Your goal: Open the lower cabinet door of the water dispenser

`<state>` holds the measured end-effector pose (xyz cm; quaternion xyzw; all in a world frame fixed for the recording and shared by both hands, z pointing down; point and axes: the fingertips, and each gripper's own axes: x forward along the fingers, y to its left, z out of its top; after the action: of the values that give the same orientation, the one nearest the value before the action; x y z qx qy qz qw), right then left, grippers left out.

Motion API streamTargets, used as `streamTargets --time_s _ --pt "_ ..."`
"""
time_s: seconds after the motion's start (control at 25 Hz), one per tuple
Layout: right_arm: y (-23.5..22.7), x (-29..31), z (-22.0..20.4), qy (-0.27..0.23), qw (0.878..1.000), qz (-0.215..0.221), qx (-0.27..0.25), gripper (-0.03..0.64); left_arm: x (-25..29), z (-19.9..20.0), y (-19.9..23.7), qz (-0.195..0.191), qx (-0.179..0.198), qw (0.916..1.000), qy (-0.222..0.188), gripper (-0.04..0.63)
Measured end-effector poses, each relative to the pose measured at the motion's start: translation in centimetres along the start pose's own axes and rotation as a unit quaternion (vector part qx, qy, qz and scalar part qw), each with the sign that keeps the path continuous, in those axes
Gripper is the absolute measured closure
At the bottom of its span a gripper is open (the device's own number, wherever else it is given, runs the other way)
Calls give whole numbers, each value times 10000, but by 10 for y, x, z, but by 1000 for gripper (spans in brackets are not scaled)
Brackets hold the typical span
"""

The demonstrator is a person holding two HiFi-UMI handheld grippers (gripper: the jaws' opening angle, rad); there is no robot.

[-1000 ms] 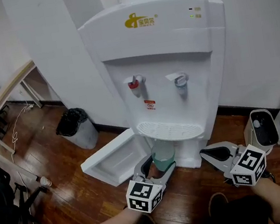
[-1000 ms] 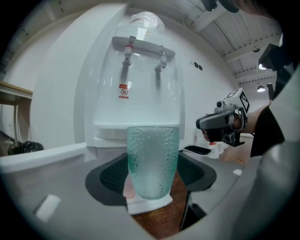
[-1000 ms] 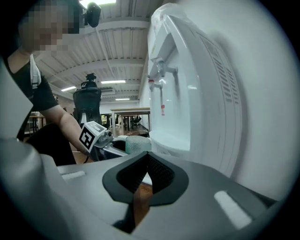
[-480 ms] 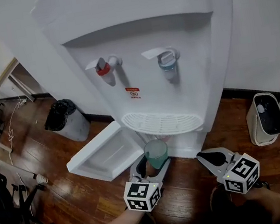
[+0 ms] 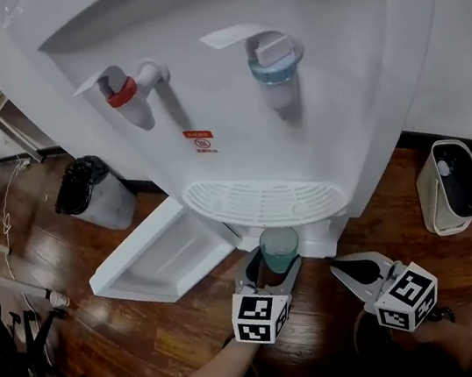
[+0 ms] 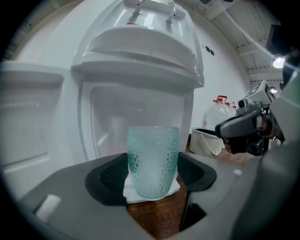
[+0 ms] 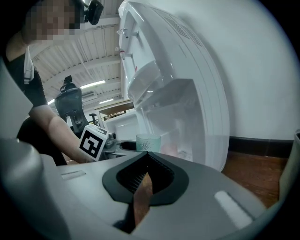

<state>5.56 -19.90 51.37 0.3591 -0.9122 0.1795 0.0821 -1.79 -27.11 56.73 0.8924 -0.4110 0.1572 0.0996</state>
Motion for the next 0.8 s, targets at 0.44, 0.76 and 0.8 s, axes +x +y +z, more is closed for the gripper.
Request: streamTargets --time_s 0.44,0.76,0.8 --pt "-10 7 -36 437 9986 44 303 615 58 -22 4 47 -95 9998 144 267" --pt "-23 3 -45 547 9978 -42 384 615 92 -37 8 147 76 9996 215 267" --pt "-23 4 -46 554 9976 -25 417 614 94 -37 5 130 64 9996 227 267"
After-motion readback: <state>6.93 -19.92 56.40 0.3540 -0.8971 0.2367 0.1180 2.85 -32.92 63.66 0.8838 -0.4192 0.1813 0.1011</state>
